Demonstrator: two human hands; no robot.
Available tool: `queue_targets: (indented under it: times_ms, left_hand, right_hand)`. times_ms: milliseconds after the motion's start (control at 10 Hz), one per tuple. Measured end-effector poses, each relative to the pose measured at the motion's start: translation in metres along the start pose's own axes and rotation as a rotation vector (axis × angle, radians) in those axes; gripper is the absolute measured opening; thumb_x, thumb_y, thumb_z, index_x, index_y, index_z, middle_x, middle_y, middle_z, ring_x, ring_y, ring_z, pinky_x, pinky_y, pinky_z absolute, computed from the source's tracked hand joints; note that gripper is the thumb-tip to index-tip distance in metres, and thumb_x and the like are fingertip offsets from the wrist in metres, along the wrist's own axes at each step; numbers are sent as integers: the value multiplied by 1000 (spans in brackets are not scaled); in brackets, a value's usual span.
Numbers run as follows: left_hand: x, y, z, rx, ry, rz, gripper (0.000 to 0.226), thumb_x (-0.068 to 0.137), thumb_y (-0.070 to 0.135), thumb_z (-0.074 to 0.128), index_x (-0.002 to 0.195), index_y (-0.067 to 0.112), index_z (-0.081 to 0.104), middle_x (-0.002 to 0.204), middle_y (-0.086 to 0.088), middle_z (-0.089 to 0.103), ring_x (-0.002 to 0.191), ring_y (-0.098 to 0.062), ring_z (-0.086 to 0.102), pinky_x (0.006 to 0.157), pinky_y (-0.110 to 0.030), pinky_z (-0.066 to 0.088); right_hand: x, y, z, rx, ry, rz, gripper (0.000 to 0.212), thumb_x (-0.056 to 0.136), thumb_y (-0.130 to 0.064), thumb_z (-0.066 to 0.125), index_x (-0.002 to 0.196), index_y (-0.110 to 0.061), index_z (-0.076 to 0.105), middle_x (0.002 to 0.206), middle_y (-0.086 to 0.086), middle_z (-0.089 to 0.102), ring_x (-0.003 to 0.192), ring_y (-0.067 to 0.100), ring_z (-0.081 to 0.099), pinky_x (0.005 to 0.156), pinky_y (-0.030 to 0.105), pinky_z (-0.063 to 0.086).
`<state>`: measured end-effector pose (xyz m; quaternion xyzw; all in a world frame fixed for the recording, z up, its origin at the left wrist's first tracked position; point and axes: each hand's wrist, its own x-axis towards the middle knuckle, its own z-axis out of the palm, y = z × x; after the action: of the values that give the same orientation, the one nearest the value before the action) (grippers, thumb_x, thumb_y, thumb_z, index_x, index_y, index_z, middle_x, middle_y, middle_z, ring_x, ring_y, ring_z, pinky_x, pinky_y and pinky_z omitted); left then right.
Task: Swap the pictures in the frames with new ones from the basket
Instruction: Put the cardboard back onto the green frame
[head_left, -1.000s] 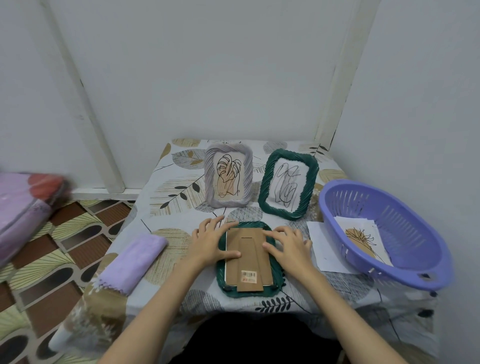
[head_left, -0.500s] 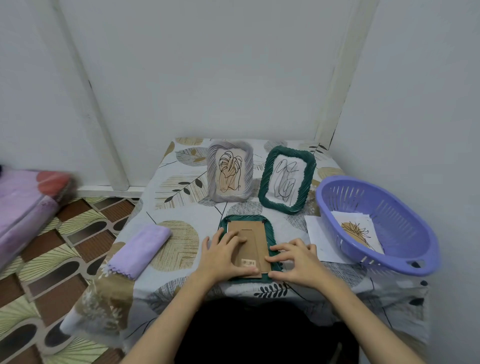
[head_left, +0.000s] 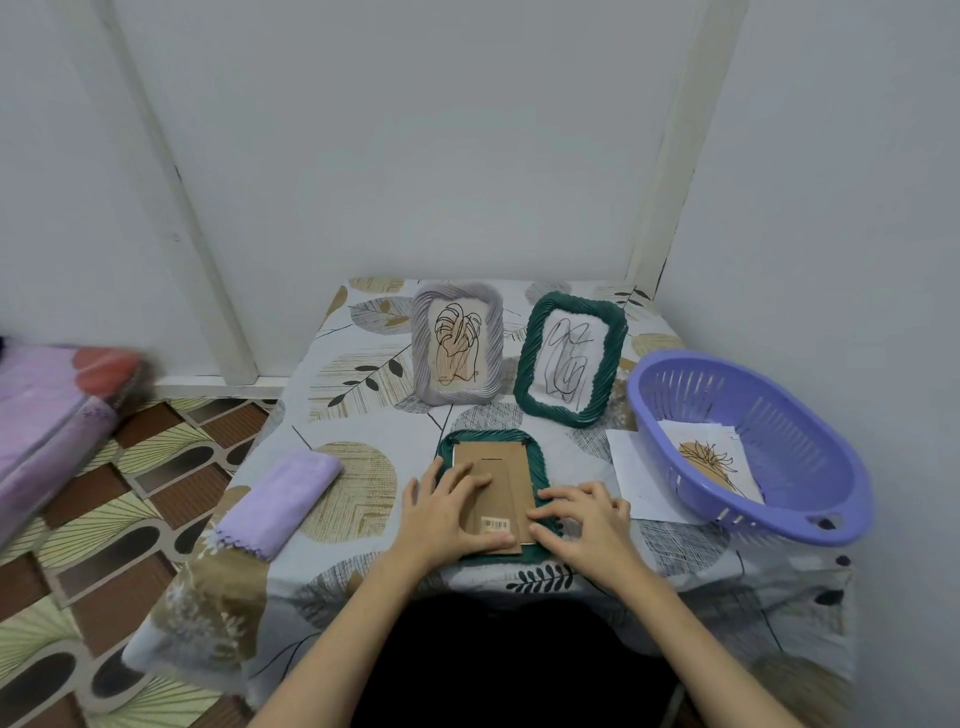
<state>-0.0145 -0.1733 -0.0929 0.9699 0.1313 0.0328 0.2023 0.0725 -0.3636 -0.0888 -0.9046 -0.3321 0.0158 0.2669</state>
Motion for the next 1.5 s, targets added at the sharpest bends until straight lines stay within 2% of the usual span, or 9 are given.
queue_targets:
  times_ms: [200,300,400,600,800,1000,1100,1200,1500]
  left_hand:
    - [-2,-5,-1,-166,-2,-36,95,49,91,24,130,45,42,155,-3,10,143,-21,7,114,-37,9]
    - [-7,-18,-10,-402,-2,-9,55,64,71,44,109,42,57,151,-2,22,139,-14,22,111,-26,18]
    - [-18,-33,-15,-394,-79,48,61,54,68,53,109,42,56,150,4,25,132,-5,29,106,-18,21]
    - [-21,-36,-18,-342,-98,84,81,53,69,51,124,30,56,148,6,33,131,1,26,109,-20,19]
    - [-22,-37,-10,-361,-3,89,75,55,66,52,119,29,61,142,7,44,129,2,28,107,-16,21]
    - [-22,-34,-7,-391,73,71,66,57,64,49,112,30,65,138,5,47,122,1,38,109,-23,30]
    - [-22,-34,-7,-378,83,51,63,56,65,49,110,35,64,145,2,36,128,-6,36,111,-28,27]
    - [-21,-31,-7,-215,43,-8,72,54,69,38,118,41,55,153,-3,20,141,-20,15,113,-35,14]
    - [-21,-24,-10,-164,-16,-76,79,52,70,30,124,42,47,148,5,32,140,-22,16,113,-39,16]
  right_hand:
    - [-11,-19,15,-117,-90,58,66,63,-77,13,119,-60,44,147,-12,27,131,16,20,103,40,18]
    - [-12,-19,16,-116,-115,86,67,62,-76,12,120,-60,41,154,-6,11,138,22,10,107,46,14]
    - [-12,-20,16,-113,-123,92,68,62,-77,9,121,-61,40,156,-5,9,138,22,11,108,47,13]
    - [-14,-18,19,-115,-106,88,67,63,-77,9,121,-61,40,155,-6,11,136,20,16,108,47,12]
    - [-13,-17,22,-117,-103,88,66,65,-77,9,121,-62,40,155,-6,10,136,19,16,108,47,11]
    - [-14,-18,21,-98,-105,90,66,65,-77,9,121,-61,40,155,-6,10,136,20,16,108,47,9]
    - [-14,-17,22,-98,-109,94,66,65,-77,9,121,-62,39,156,-7,9,136,19,15,108,47,9]
    - [-15,-17,22,-108,-105,96,65,65,-77,8,121,-63,38,156,-8,8,137,19,14,109,47,8]
    - [-15,-18,23,-84,-85,89,63,66,-77,11,120,-63,39,156,-7,9,137,19,16,109,47,8]
